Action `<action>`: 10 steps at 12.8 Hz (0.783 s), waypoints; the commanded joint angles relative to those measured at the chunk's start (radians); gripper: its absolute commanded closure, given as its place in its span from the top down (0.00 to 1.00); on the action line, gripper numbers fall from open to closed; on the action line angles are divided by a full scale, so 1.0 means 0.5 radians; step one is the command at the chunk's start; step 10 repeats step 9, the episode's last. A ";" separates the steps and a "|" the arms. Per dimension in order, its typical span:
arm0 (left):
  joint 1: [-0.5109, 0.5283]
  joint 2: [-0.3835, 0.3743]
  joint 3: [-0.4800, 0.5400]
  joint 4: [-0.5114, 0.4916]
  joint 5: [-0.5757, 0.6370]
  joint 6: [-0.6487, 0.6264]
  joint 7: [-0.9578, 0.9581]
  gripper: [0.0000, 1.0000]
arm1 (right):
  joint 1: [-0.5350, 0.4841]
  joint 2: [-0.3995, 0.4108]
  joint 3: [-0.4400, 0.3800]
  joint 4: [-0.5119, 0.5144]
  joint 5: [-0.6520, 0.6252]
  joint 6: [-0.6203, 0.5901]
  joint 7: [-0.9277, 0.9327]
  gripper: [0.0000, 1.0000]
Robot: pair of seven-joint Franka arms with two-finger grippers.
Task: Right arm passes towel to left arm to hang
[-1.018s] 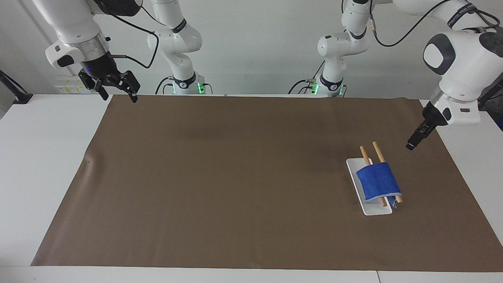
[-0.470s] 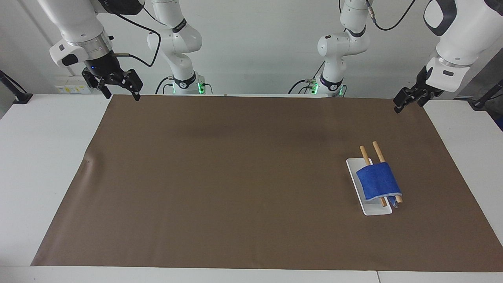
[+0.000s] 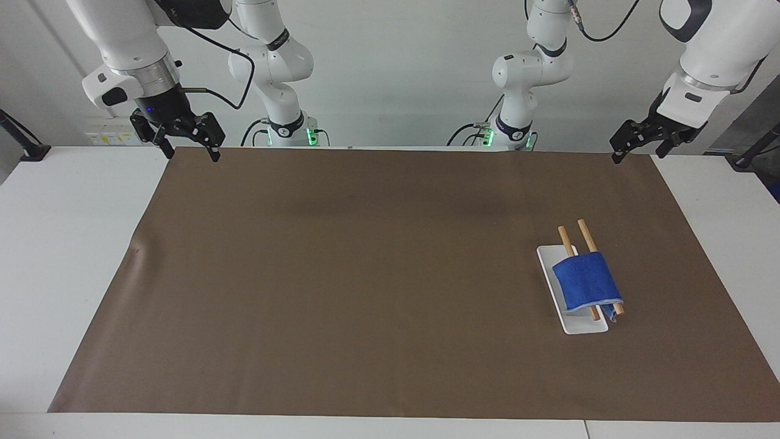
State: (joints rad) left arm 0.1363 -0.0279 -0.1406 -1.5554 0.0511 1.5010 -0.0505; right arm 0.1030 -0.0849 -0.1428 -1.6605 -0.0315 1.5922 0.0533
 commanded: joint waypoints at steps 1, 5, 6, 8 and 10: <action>-0.003 -0.030 0.014 -0.037 0.002 0.112 0.030 1.00 | 0.042 -0.082 0.025 -0.100 -0.108 0.034 0.013 1.00; -0.003 -0.030 0.014 -0.037 0.002 0.130 0.046 1.00 | 0.036 -0.085 0.022 -0.081 -0.060 -0.040 0.025 1.00; -0.003 -0.030 0.014 -0.040 0.002 0.137 0.046 1.00 | 0.033 -0.085 0.022 -0.078 -0.057 -0.043 0.031 1.00; -0.003 -0.033 0.011 -0.052 0.002 0.170 0.052 1.00 | 0.027 -0.088 0.019 -0.078 -0.057 -0.058 0.028 1.00; -0.003 -0.033 0.014 -0.055 0.002 0.173 0.052 1.00 | 0.030 -0.091 0.022 -0.078 -0.054 -0.064 0.028 1.00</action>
